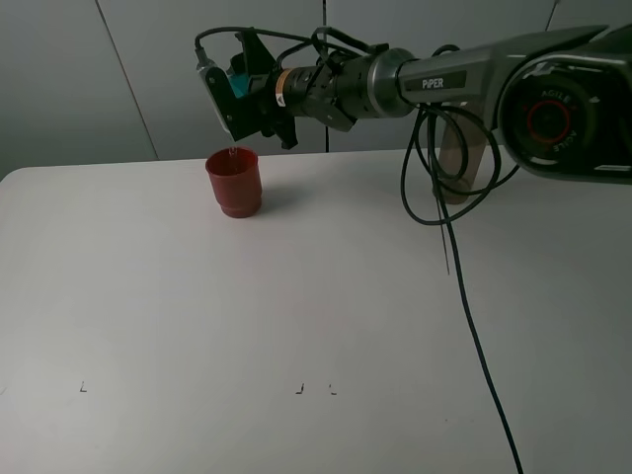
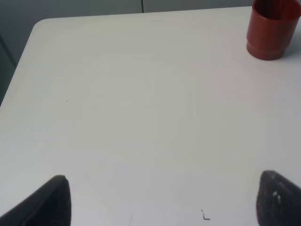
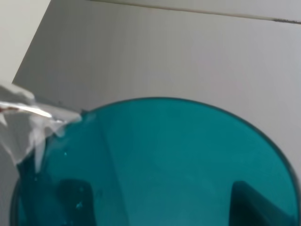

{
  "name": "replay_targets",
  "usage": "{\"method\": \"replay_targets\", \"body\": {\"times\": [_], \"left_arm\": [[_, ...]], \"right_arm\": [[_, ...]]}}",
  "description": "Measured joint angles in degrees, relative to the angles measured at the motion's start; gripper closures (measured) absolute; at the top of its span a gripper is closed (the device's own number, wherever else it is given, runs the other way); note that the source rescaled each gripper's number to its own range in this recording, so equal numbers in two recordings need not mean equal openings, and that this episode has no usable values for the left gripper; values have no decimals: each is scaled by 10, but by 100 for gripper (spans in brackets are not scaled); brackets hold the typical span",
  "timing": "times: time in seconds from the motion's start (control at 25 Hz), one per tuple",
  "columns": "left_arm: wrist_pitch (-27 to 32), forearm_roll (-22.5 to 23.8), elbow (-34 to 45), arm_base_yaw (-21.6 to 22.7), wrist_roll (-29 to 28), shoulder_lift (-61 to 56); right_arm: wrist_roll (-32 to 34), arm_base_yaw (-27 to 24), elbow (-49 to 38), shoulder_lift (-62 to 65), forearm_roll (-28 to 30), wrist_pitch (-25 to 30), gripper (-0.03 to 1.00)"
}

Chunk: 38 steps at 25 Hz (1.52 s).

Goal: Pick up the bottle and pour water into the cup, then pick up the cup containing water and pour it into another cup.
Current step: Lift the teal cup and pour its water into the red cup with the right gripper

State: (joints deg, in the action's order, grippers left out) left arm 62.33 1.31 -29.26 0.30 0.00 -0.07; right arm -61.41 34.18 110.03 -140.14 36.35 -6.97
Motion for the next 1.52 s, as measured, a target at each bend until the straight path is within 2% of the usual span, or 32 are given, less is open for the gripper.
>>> {"method": "replay_targets", "body": {"times": [0.56,1.52], "left_arm": [[0,0,0,0,0,0],[0,0,0,0,0,0]], "right_arm": [[-108,0,1,0,1,0,92],[-128,0,1,0,1,-13,92]]}}
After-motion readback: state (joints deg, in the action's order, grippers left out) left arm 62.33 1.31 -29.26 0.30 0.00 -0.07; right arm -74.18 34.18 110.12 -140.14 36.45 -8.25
